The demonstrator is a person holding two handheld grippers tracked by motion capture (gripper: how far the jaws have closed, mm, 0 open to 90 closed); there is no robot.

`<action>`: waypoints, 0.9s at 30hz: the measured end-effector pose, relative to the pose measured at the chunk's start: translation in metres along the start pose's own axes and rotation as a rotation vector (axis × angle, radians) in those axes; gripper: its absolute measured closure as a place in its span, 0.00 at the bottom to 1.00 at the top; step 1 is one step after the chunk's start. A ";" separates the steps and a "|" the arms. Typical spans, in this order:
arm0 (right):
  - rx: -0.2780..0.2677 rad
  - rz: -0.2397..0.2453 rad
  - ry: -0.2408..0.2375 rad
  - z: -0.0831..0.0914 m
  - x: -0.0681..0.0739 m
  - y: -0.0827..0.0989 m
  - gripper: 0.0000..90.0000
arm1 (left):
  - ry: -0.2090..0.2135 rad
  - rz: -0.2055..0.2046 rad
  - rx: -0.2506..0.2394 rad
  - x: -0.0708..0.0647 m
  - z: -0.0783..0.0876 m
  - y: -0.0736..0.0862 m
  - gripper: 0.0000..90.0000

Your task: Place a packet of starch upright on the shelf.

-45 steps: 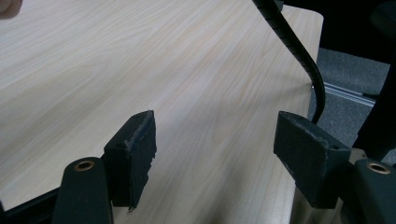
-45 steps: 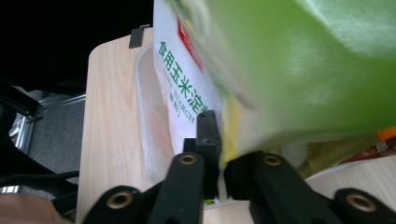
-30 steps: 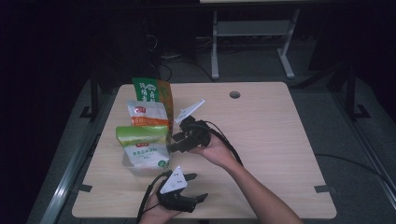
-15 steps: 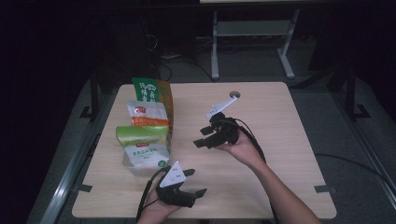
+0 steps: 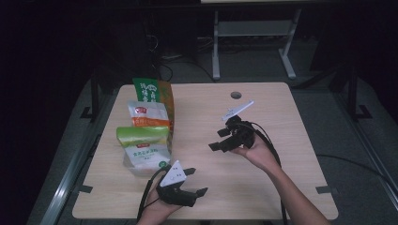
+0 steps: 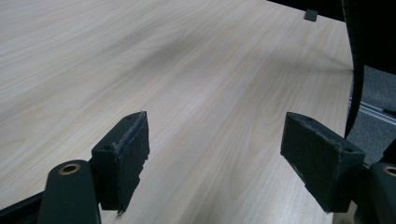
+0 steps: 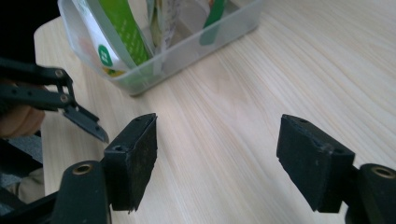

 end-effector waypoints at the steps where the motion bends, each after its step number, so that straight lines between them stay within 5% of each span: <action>1: -0.002 -0.002 0.004 0.002 -0.001 0.002 0.31 | -0.001 0.000 -0.001 0.000 0.000 0.000 0.26; 27: -0.054 -0.111 0.069 0.049 -0.028 0.034 0.28 | -0.011 0.001 0.002 0.004 0.000 -0.001 0.25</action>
Point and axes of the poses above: each handheld gripper's, and its own axes: z roughly backward along the jaws, y roughly out of its underside, x roughly to its left, the point moved 6 cm from there along -z, roughly forward along the jaws, and after that the axes turned 12 degrees about -x, right-handed, at the moved point
